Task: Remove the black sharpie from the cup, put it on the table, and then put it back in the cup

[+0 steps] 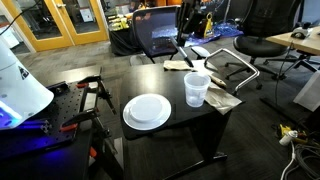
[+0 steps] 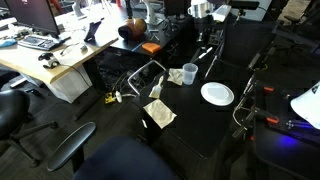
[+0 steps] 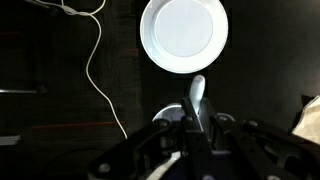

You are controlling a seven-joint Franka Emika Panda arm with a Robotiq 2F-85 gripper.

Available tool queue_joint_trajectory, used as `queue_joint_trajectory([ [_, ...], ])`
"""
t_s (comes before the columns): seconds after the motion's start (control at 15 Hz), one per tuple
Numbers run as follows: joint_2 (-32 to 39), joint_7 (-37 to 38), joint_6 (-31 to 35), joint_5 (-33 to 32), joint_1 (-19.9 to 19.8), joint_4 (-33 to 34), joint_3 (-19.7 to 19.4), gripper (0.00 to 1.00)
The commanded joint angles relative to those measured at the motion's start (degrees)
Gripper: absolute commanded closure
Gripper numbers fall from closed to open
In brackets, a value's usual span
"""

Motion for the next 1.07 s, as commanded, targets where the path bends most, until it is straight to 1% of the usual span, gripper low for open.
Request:
queue_joint_trajectory([
  [0.0, -9.3, 0.7, 4.2, -0.8, 1.3, -9.6, 1.5, 0.97],
  [0.2, -13.1, -0.3, 8.4, -0.3, 2.7, -14.6, 3.4, 0.97],
  [0.4, -14.1, -1.7, 13.0, -0.1, 4.6, -18.0, 5.7, 0.97],
  [0.73, -11.6, -4.6, 21.3, 0.3, 7.6, -21.2, 9.0, 0.97],
  [1.0, -7.7, -9.2, 28.7, 2.4, 8.5, -21.9, 10.2, 0.97],
])
